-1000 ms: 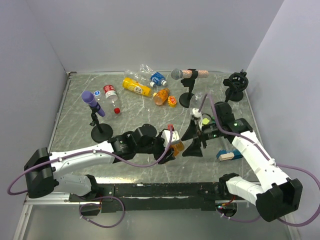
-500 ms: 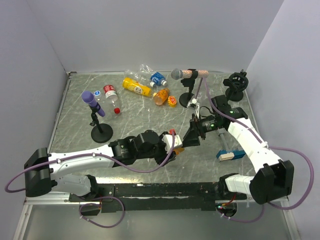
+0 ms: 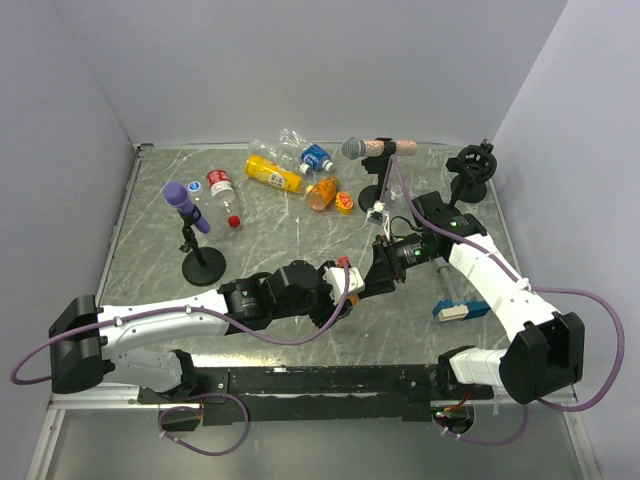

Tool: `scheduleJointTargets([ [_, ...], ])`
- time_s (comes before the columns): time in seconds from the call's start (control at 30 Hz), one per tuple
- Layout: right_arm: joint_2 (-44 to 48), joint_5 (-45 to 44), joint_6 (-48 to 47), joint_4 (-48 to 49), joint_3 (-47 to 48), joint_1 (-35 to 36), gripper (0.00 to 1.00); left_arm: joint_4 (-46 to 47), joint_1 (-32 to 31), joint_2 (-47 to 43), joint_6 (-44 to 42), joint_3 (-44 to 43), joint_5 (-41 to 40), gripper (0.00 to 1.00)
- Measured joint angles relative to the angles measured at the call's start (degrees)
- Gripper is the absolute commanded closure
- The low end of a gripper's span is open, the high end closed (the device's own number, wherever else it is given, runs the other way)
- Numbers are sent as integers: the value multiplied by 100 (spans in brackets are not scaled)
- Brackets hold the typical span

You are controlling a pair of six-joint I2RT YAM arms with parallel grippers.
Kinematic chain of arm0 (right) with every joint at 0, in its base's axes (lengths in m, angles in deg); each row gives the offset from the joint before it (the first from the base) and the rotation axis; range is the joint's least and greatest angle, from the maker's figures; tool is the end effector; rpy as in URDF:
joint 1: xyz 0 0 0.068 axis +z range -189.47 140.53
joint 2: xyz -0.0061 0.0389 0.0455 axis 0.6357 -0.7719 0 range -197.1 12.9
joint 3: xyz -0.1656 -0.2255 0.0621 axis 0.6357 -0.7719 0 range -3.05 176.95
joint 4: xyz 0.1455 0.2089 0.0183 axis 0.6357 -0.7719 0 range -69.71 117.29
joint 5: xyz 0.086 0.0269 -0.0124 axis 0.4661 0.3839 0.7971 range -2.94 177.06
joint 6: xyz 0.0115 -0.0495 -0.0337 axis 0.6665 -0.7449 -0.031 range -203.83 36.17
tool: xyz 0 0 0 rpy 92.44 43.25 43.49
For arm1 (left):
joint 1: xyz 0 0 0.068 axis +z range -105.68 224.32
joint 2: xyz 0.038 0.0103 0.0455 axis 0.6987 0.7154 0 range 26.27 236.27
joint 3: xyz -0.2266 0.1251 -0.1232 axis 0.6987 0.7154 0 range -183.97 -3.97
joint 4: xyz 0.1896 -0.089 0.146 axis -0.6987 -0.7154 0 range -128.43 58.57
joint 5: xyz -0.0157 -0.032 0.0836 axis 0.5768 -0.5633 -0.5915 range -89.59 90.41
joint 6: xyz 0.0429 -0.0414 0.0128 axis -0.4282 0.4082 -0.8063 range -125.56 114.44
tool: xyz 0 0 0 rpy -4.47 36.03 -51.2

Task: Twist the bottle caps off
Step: Unscrew the bottle cap from the plastic bottle.

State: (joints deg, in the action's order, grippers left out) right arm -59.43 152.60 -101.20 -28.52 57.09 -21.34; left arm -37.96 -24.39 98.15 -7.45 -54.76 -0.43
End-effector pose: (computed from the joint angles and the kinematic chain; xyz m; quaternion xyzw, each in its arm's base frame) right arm 0.1924 0.1066 0.3007 -0.3500 0.7546 0.5324 0.1568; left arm 0.1036 -0.2638 0.2927 0.4912 0.7003 -0.2799 0.4358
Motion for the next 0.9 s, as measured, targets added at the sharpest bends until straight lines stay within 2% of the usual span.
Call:
scheduleJointTargets([
  [0.9,-177,118,44,-22,83,13,38,136,0,79,2,0,-7,64],
])
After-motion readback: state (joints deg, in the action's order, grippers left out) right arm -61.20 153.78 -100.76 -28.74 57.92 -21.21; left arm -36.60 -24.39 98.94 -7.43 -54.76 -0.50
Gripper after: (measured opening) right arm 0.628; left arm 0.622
